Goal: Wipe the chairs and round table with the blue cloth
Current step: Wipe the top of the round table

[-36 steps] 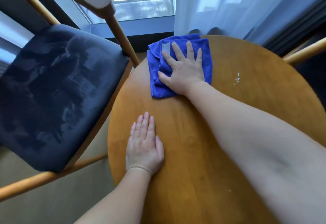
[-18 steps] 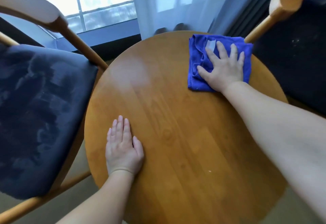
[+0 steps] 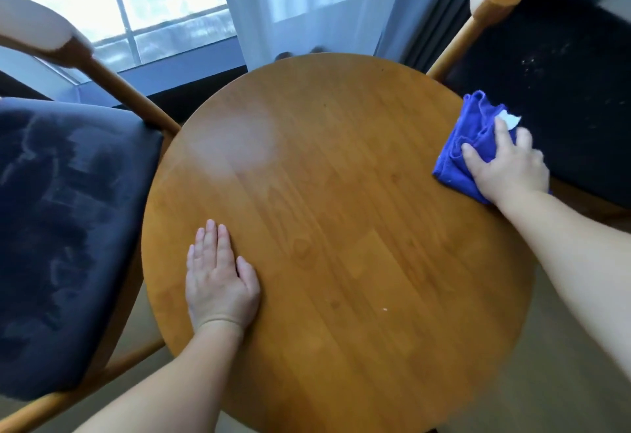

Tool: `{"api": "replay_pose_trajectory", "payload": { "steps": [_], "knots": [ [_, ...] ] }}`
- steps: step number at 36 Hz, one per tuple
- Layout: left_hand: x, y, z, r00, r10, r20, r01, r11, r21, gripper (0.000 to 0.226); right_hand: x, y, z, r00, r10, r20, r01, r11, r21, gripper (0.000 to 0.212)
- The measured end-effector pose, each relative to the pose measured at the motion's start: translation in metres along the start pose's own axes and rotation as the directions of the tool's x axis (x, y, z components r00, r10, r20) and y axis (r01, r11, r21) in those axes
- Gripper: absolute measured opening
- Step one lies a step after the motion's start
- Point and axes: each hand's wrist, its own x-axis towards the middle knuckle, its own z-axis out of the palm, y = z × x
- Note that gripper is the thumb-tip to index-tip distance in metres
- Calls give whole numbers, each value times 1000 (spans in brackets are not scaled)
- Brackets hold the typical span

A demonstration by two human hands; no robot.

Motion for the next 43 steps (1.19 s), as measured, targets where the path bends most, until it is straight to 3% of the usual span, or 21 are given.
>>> {"api": "replay_pose_trajectory", "payload": {
  "steps": [5,16,29,35,43],
  "knots": [
    [0,0,1,1000,4,1,-4,1000,19,64,-2,4,1,1000,17,1,-17,999,-43,86],
    [0,-2,1,999,31,16,-32,998,58,67,25,-18,-6,996,-93,16,94,993,-75,86],
    [3,0,-4,1000,30,5,-30,999,31,61,100,-187,-13,934,-355,-32,350,931,-105,84],
    [5,0,-4,1000,30,-9,-30,1000,6,60,92,-280,-14,864,-504,-9,501,861,-85,83],
    [5,-3,-4,1000,27,-3,-27,1000,7,61,94,-291,-13,815,-577,-63,571,816,-89,76]
  ]
}}
